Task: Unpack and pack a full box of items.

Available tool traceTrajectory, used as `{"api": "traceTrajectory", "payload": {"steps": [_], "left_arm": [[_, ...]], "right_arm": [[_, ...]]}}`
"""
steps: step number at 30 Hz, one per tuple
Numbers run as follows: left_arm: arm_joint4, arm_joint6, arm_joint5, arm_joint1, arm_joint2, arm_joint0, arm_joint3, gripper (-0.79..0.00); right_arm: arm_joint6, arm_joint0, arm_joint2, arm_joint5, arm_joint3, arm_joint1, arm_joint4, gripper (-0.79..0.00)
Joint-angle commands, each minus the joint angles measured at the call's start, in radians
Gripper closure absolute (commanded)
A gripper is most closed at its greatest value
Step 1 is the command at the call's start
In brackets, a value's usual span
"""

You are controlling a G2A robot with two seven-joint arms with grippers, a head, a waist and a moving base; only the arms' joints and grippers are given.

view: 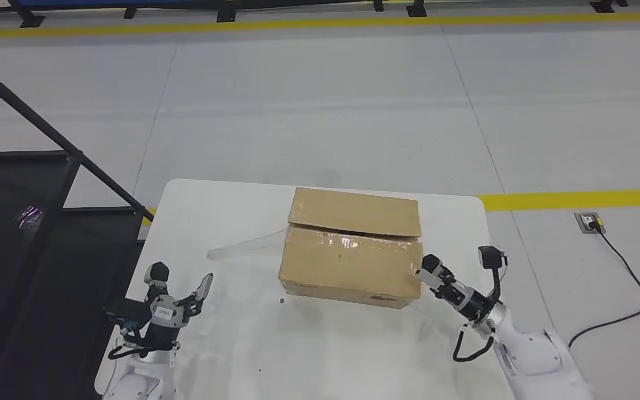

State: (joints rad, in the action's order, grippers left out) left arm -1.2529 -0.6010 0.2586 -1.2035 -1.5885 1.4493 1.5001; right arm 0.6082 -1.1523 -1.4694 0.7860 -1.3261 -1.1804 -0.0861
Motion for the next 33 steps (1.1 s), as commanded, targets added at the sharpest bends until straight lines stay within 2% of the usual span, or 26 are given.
{"api": "traceTrajectory", "payload": {"steps": [1,3,5,9,15,22,26,29,33], "left_arm": [[0.003,0.005,0.007,0.000,-0.001,-0.001,0.003,-0.785],[0.005,0.009,0.013,0.000,-0.004,-0.002,0.005,-0.785],[0.005,0.013,0.018,0.001,-0.005,-0.002,0.007,-0.785],[0.015,0.025,0.038,0.001,-0.006,-0.003,0.008,-0.785],[0.008,0.035,0.050,0.000,0.006,-0.010,0.004,-0.785],[0.010,0.026,0.053,-0.001,0.011,-0.006,0.004,-0.785],[0.023,0.021,0.060,-0.002,0.006,0.001,0.018,-0.785],[0.041,0.014,0.073,-0.002,0.001,0.009,0.048,-0.785],[0.044,0.005,0.085,-0.002,-0.002,0.034,0.105,-0.785]], "right_arm": [[0.011,-0.002,0.005,0.011,-0.001,0.002,0.009,-0.785],[0.012,-0.005,-0.004,0.001,0.000,0.006,-0.014,-0.785],[-0.051,-0.020,-0.028,-0.058,-0.026,0.009,-0.094,-0.785],[-0.116,-0.071,-0.049,-0.048,-0.089,0.012,-0.092,-0.785],[-0.105,-0.040,-0.014,-0.081,-0.113,0.011,-0.079,-0.785],[0.042,0.054,0.031,-0.047,-0.049,0.015,0.076,-0.785],[0.152,0.075,0.044,0.055,-0.026,0.022,0.217,-0.785],[0.284,0.071,0.056,0.142,-0.032,0.035,0.324,-0.785],[0.270,0.026,0.084,0.157,-0.131,0.071,0.326,-0.785]]}}
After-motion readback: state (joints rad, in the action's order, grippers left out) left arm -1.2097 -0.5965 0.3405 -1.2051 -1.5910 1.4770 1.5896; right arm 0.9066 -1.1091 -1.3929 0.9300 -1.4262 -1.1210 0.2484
